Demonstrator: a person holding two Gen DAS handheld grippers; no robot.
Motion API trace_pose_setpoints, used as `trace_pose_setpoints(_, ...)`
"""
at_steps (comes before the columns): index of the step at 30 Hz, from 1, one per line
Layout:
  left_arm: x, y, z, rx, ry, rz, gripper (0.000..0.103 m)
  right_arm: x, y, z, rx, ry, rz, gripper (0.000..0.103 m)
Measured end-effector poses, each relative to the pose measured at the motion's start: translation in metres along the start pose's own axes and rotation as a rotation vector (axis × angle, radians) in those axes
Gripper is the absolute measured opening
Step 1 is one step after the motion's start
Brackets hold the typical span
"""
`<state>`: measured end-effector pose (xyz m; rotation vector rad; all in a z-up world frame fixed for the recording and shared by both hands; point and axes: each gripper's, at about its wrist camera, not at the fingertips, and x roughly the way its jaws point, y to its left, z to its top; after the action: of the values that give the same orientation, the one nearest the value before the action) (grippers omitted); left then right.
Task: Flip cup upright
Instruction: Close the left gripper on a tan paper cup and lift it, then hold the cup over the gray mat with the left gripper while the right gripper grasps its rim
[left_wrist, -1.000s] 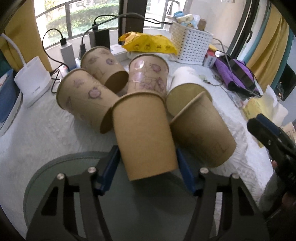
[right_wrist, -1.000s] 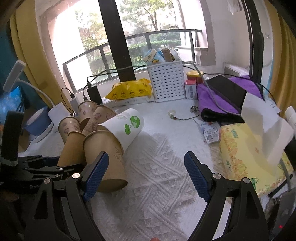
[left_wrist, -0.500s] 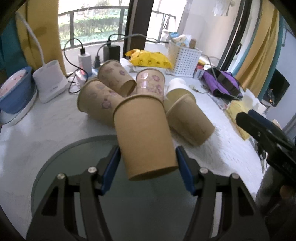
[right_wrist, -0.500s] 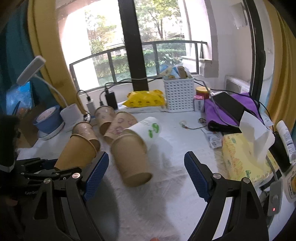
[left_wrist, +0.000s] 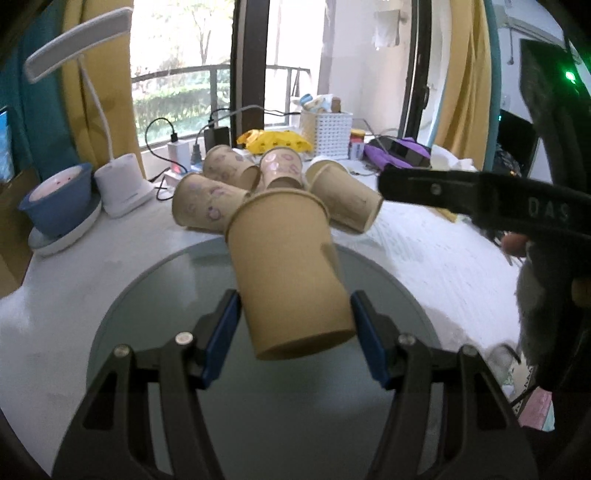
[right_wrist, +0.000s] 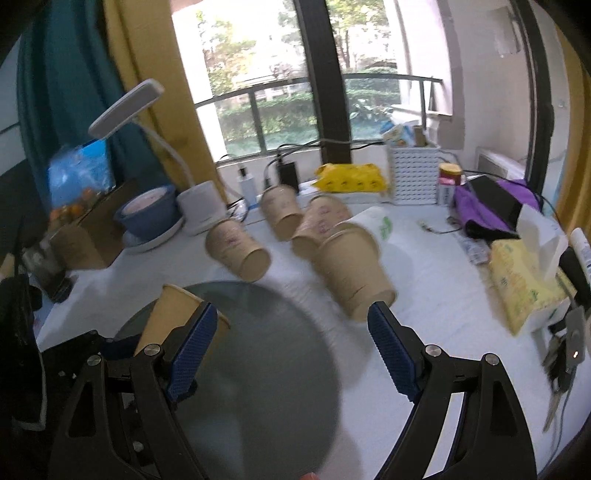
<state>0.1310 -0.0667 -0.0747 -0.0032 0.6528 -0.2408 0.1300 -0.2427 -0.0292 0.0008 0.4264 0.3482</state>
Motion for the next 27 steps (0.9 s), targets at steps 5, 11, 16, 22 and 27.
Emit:
trace_pose_setpoints(5, -0.026, 0.0, -0.023, 0.014, -0.086, -0.036, 0.063, -0.007, 0.024, -0.015, 0.017, 0.032, 0.06, 0.086)
trace_pose_setpoints(11, -0.06, 0.006, -0.047, 0.008, -0.21, -0.09, 0.063, -0.02, 0.052, -0.032, 0.042, 0.047, 0.137, 0.086)
trace_pose_setpoints(16, -0.083, 0.0, -0.062, 0.045, -0.275, -0.096, 0.062, -0.03, 0.075, -0.035, 0.036, 0.049, 0.197, 0.086)
trace_pose_setpoints(22, -0.08, 0.001, -0.067, 0.043, -0.246, -0.048, 0.052, -0.038, 0.087, -0.036, 0.029, 0.038, 0.233, 0.086)
trace_pose_setpoints(27, -0.076, -0.002, -0.061, 0.052, -0.162, -0.049, 0.051, -0.032, 0.073, -0.042, 0.074, 0.063, 0.19, 0.086)
